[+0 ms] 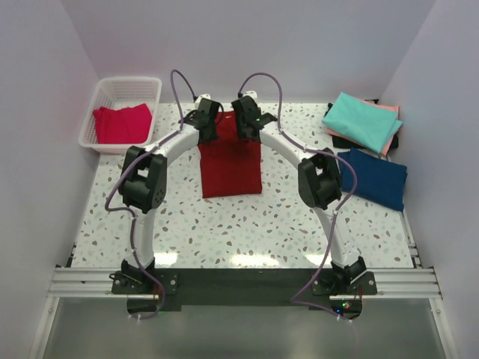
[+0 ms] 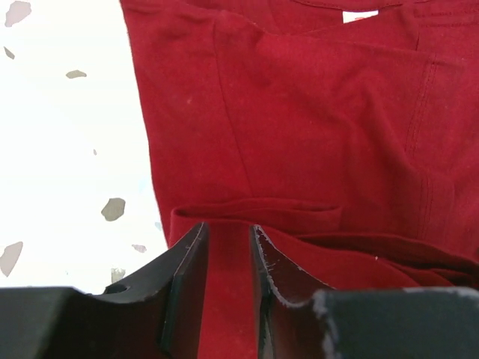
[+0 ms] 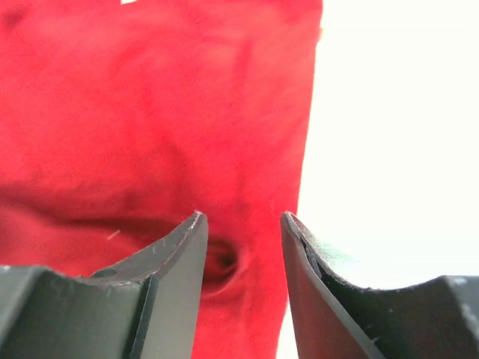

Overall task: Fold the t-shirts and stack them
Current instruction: Fold the tshirt

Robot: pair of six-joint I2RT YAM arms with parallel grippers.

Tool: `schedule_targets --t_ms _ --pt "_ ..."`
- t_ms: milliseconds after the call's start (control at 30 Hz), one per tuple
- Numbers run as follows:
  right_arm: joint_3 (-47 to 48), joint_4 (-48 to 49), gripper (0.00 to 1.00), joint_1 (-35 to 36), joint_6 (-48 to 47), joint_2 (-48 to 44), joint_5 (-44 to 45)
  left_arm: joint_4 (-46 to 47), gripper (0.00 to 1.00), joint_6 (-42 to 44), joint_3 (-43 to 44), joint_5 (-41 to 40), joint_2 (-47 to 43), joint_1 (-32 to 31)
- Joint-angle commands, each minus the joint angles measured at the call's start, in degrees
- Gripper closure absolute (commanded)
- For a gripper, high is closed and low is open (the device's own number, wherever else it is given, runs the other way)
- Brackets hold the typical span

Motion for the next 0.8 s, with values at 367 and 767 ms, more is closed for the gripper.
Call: schedule_targets --t_ms 367,767 --pt "-24.7 -7.2 0.48 -2.0 4.6 -22.9 -8.8 -6.9 0.59 -0.4 -24.2 11.7 -21.3 0.3" --pt "-50.3 7.3 0.43 -1.9 5.4 -34.8 -31.0 8.8 0.59 -5.3 -44.7 28.5 -32.3 0.7"
